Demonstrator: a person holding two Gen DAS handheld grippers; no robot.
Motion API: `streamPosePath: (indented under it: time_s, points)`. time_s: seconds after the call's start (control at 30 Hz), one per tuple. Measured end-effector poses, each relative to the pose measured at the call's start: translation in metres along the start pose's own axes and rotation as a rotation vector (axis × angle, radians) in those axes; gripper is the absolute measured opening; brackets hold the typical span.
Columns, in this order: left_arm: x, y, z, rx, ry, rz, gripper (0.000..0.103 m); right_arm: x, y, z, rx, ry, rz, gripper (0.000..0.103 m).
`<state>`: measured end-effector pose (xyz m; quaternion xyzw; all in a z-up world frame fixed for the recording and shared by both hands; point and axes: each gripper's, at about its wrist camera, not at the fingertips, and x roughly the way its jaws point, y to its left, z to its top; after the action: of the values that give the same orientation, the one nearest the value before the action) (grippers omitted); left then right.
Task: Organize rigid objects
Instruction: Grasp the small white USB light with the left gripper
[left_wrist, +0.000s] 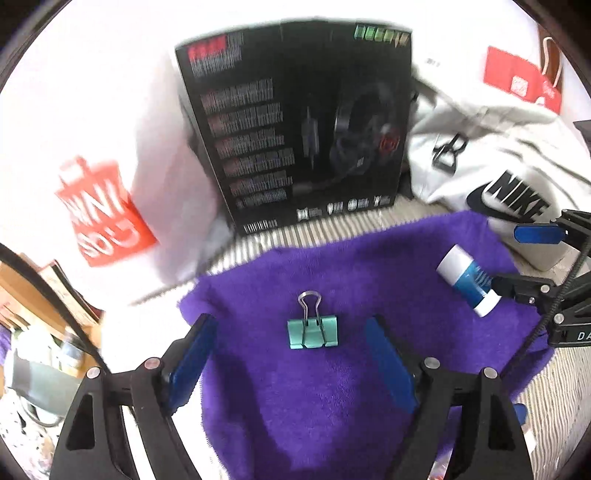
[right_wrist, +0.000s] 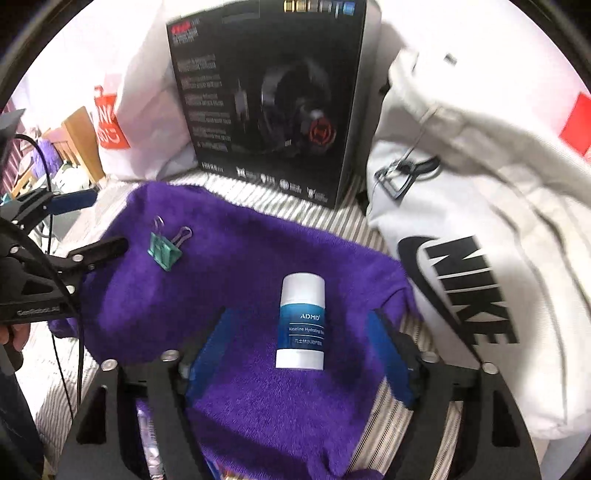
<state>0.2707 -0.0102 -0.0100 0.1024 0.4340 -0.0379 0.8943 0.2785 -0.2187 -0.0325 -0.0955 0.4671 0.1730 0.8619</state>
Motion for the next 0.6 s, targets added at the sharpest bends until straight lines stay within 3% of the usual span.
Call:
streamPosePath:
  time_s: [0.1, 0.17, 0.3, 0.6]
  points:
    - [-0.027, 0.004, -0.006, -0.040, -0.030, -0.011, 0.098, -0.021, 0.002, -0.003, -0.004, -0.034, -0.015, 0.082]
    - [-0.038, 0.002, -0.013, -0.038, -0.023, -0.024, 0.098, -0.029, -0.001, -0.006, 0.004, -0.048, -0.014, 0.091]
    - [-0.060, -0.006, -0.046, -0.018, -0.013, -0.025, 0.098, -0.045, -0.005, -0.028, 0.046, -0.035, -0.006, 0.092]
    - [-0.076, -0.012, -0.133, -0.163, 0.002, -0.125, 0.098, -0.070, -0.007, -0.138, 0.184, 0.023, 0.019, 0.092]
